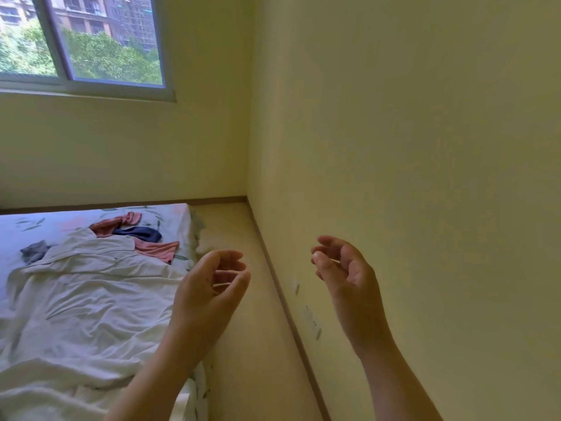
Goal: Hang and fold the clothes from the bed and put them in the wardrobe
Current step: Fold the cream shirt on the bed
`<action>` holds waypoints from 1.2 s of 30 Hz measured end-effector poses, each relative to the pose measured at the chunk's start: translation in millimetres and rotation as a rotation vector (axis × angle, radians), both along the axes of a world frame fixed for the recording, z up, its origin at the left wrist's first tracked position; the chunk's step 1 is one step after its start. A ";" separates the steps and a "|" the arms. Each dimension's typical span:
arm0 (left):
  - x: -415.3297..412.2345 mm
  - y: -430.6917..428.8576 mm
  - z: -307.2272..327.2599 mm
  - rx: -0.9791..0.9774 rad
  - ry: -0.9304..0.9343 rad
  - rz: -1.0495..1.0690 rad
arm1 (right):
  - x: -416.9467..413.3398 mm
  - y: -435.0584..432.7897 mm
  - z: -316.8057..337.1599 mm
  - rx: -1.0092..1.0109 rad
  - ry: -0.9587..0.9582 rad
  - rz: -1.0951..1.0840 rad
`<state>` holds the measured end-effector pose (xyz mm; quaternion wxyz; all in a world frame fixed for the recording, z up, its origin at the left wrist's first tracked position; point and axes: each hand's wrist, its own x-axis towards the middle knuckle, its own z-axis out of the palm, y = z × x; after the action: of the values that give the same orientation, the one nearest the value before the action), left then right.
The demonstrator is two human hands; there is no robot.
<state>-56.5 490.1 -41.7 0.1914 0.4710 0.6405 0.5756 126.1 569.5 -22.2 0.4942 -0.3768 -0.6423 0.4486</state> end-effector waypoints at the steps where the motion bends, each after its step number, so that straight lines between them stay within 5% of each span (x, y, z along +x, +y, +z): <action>1: 12.2 6.2 1.3 -0.011 0.006 0.011 | 10.4 8.5 0.9 -0.009 0.001 0.018; 18: 40.5 82.5 -24.0 -0.057 -0.022 0.186 | 13.2 109.2 -23.0 -0.052 -0.057 0.235; 36: -112.9 212.4 -30.3 -0.053 -0.065 0.383 | -171.6 271.9 -30.9 -0.054 -0.100 0.445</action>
<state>-169.3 702.5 -72.0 0.1110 0.3166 0.7267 0.5994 -45.5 841.4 -53.0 0.3404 -0.2609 -0.7211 0.5441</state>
